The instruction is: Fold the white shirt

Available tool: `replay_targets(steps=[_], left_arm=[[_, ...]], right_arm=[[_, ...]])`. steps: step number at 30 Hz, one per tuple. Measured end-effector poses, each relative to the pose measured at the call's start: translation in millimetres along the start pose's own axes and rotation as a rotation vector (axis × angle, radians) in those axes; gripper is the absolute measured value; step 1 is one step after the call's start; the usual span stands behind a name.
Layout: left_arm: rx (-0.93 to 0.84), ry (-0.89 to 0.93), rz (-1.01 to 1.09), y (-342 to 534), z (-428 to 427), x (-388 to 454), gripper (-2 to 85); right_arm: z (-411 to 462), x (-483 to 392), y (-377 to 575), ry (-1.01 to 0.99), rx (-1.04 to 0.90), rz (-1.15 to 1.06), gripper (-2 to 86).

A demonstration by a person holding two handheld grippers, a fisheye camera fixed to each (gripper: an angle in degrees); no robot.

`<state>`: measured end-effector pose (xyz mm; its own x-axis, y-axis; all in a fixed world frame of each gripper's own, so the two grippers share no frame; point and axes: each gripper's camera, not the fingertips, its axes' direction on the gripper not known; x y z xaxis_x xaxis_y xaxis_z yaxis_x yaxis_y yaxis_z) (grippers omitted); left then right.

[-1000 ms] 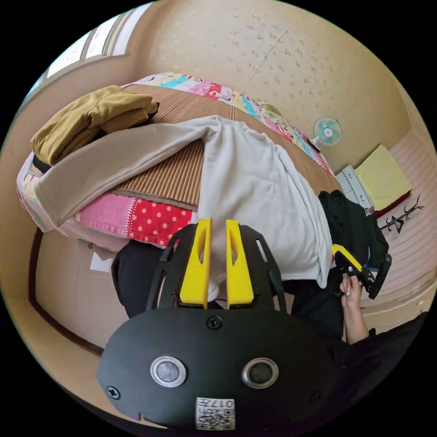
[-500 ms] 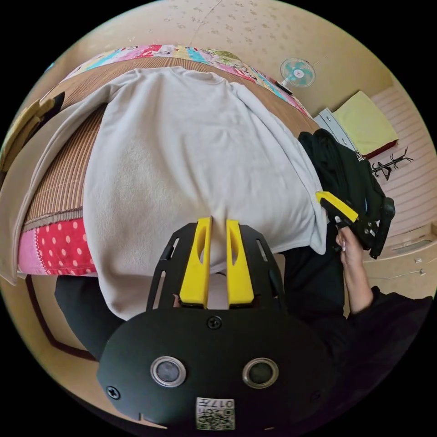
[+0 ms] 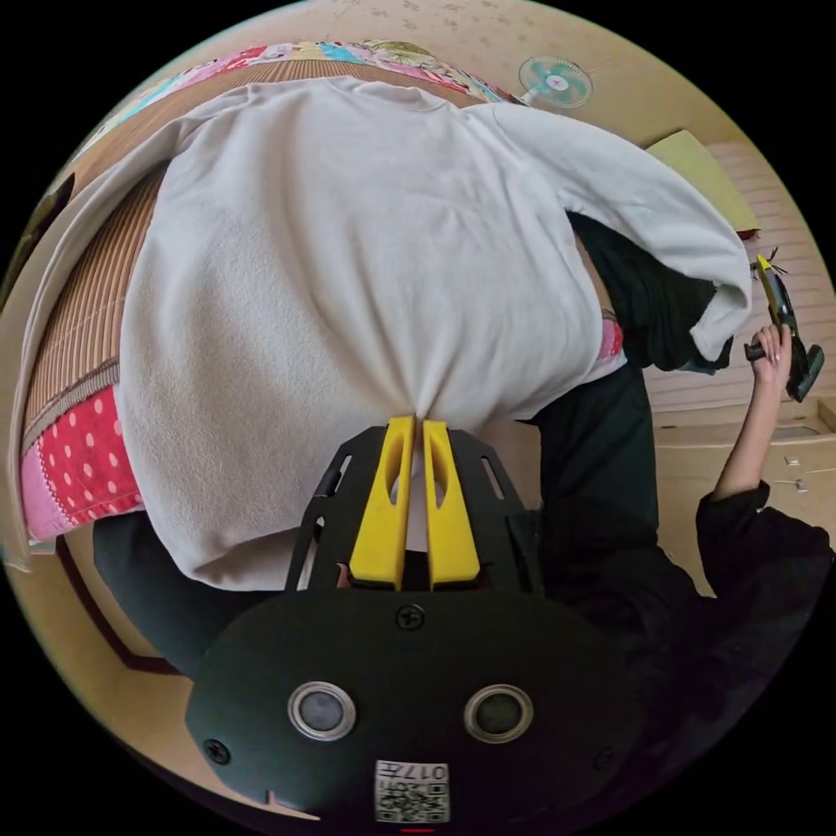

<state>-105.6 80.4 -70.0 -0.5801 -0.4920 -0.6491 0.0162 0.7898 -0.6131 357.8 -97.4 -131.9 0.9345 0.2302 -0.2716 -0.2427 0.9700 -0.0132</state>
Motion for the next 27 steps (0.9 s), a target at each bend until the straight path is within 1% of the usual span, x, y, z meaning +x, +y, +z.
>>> replay_targets(steps=[1, 2, 3, 4, 5, 7, 8, 10, 13, 15, 16, 18, 20, 21, 23, 25, 26, 27], left_arm=[[0.002, -0.020, 0.006, -1.1, 1.5, 2.5, 0.0], [0.002, -0.026, 0.007, -1.7, 2.1, 2.9, -0.1], [0.001, -0.029, 0.005, -3.3, 3.1, 2.2, -0.1], [0.000, -0.020, -0.003, -5.0, 3.9, -0.7, -0.1], [-0.001, -0.013, -0.009, -5.8, 4.2, -2.7, -0.1], [-0.001, 0.029, -0.036, -8.3, 5.6, -12.3, -0.1], [-0.001, 0.040, -0.043, -8.8, 6.2, -14.7, -0.1], [-0.005, 0.074, -0.061, -11.5, 8.2, -22.2, -0.1], [-0.019, 0.074, -0.053, -16.9, 9.9, -22.2, 0.0], [-0.031, 0.055, -0.047, -20.8, 11.0, -18.2, 0.1], [-0.038, 0.037, -0.040, -23.4, 11.9, -14.3, 0.2], [-0.048, 0.003, -0.026, -27.1, 13.7, -6.6, 0.4], [-0.051, -0.032, -0.012, -30.1, 16.8, 0.7, 0.5], [-0.051, -0.050, -0.008, -31.7, 19.2, 4.5, 0.5], [-0.048, -0.061, -0.013, -33.1, 22.3, 7.5, 0.5], [-0.039, -0.054, -0.033, -31.9, 23.8, 8.3, 0.5], [-0.035, -0.051, -0.037, -31.1, 24.1, 8.4, 0.5], [-0.022, -0.045, -0.045, -28.7, 24.9, 8.5, 0.4]], right_arm=[[2.7, 22.1, -13.1, 0.172, -0.013, 0.048, 1.1], [6.3, 34.0, -19.4, 0.223, -0.056, 0.086, 1.2], [12.4, 53.6, -28.4, 0.220, -0.150, 0.141, 1.5], [14.0, 63.5, -28.8, 0.100, -0.201, 0.148, 1.8], [13.4, 65.3, -25.5, 0.021, -0.210, 0.141, 2.0], [13.7, 56.5, 3.1, -0.237, -0.227, 0.067, 3.5], [16.3, 50.9, 12.5, -0.283, -0.251, 0.040, 4.0], [33.6, 19.3, 57.0, -0.412, -0.413, -0.075, 7.4], [50.3, -26.7, 118.8, -0.510, -0.589, -0.130, 10.4], [54.3, -56.9, 148.6, -0.539, -0.675, -0.148, 11.4], [54.1, -77.8, 162.6, -0.485, -0.721, -0.214, 11.9], [48.8, -104.4, 176.0, -0.353, -0.709, -0.307, 12.3], [46.4, -128.2, 184.3, -0.343, -0.689, -0.381, 12.3], [51.5, -141.8, 188.7, -0.342, -0.717, -0.416, 12.3], [64.2, -156.7, 195.4, -0.261, -0.748, -0.436, 12.5], [80.5, -170.4, 199.0, -0.079, -0.747, -0.447, 11.5], [84.1, -173.2, 199.5, -0.041, -0.740, -0.460, 10.7], [93.4, -176.4, 199.5, 0.035, -0.745, -0.475, 7.9]])
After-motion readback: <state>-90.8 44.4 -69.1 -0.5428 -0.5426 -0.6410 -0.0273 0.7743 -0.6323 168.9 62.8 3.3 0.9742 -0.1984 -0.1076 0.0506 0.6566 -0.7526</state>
